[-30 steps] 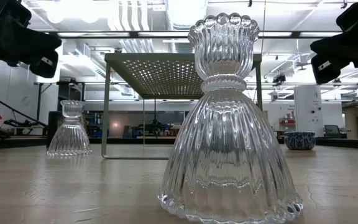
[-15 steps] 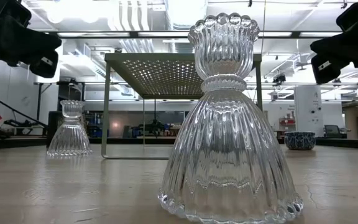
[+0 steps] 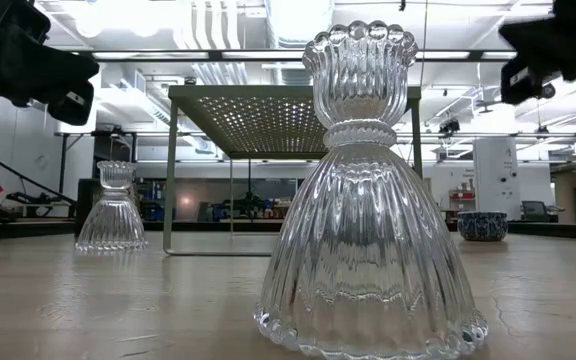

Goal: Pick & Place candle stick holders
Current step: Put the blue patterned scented candle on the shelf

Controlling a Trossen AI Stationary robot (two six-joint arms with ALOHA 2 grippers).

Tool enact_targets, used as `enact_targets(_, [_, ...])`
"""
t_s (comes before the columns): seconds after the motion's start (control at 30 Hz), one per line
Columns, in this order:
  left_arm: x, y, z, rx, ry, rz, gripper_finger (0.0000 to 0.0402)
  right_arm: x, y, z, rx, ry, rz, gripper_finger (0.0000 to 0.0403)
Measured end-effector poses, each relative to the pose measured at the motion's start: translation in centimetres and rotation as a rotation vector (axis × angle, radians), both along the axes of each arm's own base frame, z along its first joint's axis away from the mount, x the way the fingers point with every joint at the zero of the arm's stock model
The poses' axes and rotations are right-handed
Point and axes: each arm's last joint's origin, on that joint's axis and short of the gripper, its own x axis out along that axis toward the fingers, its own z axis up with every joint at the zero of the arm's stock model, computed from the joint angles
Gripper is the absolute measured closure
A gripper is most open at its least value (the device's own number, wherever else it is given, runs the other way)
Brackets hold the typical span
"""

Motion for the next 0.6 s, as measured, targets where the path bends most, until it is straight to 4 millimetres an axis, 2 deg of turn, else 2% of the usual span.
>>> enact_targets(0.13, [0.0,0.0,0.0,0.000,0.000,0.000,0.0374,-0.3,-0.1,1.1,0.213,-0.088,0.049,0.0394])
enact_targets(0.2, [0.0,0.0,0.0,0.000,0.000,0.000,0.0374,-0.2,-0.1,1.1,0.233,-0.084,0.049,0.0394])
enact_targets(0.37, [0.0,0.0,0.0,0.000,0.000,0.000,0.0374,0.6,-0.1,-0.3,0.335,0.074,-0.014,0.0394])
enact_targets(0.47, [0.0,0.0,0.0,0.000,0.000,0.000,0.0374,1.3,0.0,-0.9,0.275,0.140,-0.061,0.0394])
enact_targets(0.6, [0.0,0.0,0.0,0.000,0.000,0.000,0.0374,2.2,-0.2,-1.9,0.330,0.301,-0.195,0.0394])
